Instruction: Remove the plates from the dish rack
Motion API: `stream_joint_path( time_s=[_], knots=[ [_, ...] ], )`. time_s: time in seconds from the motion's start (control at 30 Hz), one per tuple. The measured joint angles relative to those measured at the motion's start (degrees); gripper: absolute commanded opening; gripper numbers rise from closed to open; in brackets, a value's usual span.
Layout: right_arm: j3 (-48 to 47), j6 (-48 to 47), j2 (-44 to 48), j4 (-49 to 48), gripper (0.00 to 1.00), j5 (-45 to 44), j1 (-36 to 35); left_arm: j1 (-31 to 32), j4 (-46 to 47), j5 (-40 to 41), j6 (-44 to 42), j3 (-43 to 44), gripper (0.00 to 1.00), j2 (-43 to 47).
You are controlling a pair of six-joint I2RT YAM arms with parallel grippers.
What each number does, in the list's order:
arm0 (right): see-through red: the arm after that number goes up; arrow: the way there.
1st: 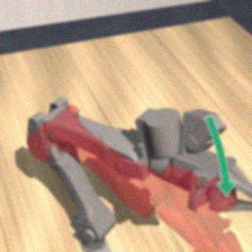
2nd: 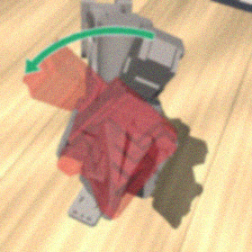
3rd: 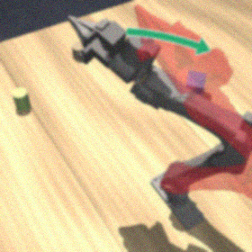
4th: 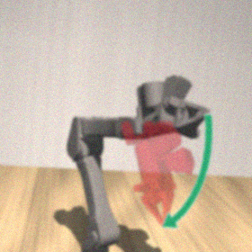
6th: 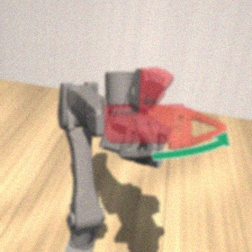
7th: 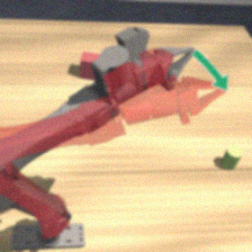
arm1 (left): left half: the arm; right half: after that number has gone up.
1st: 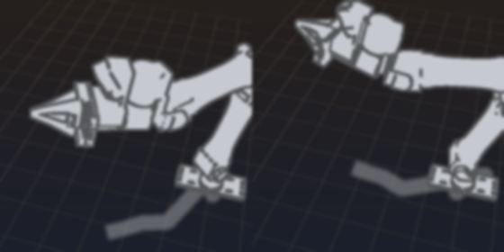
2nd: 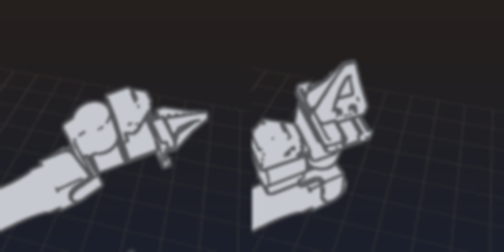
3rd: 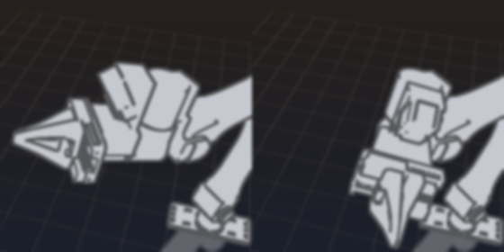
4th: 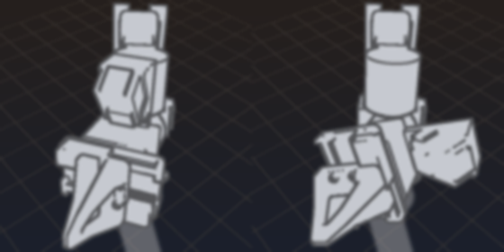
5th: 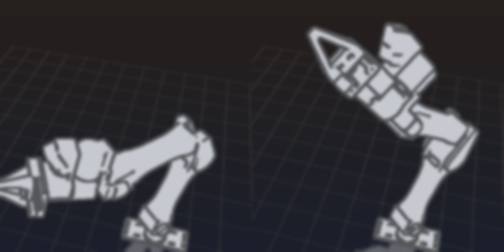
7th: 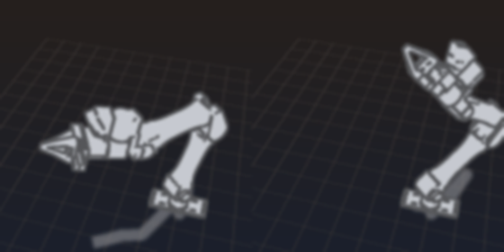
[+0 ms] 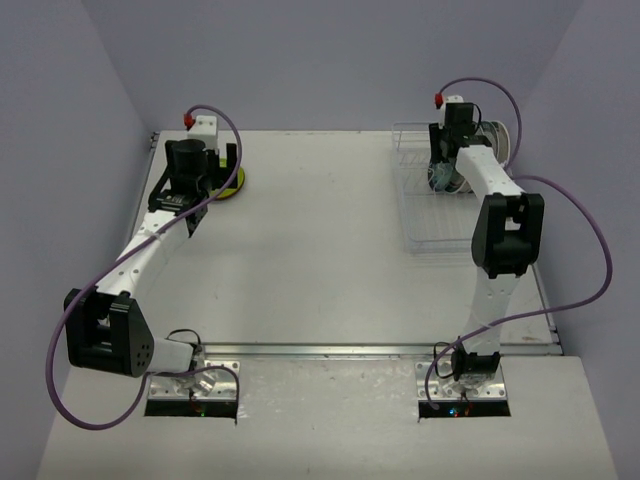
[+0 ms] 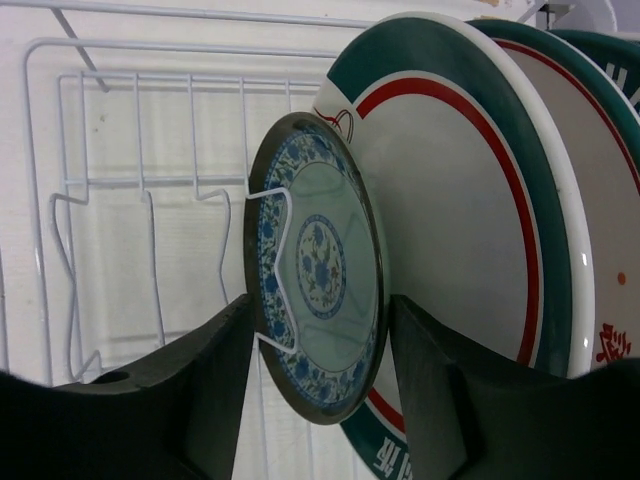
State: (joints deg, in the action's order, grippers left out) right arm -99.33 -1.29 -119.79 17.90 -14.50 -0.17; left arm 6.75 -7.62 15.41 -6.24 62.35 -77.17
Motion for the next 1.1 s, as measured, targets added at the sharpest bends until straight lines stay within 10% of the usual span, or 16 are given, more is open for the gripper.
stream_joint_path(
  time_s=[0.27, 0.77, 1.1],
  knots=[
    [1.3, -8.7, 0.0, -5.1, 0.00, -5.4, -2.9, 0.1, 0.8, 1.4, -0.2, 0.0, 1.00, 0.0],
    [0.3, -18.0, 11.7, -7.8, 0.00, -7.7, -6.1, 0.3, -1.7, -3.5, 3.2, 3.6, 1.00, -2.2],
    [3.9, -4.8, 27.0, 2.1, 0.00, 19.6, -9.9, 0.8, -7.4, -39.0, 3.5, 6.5, 1.00, -0.7]
  ],
)
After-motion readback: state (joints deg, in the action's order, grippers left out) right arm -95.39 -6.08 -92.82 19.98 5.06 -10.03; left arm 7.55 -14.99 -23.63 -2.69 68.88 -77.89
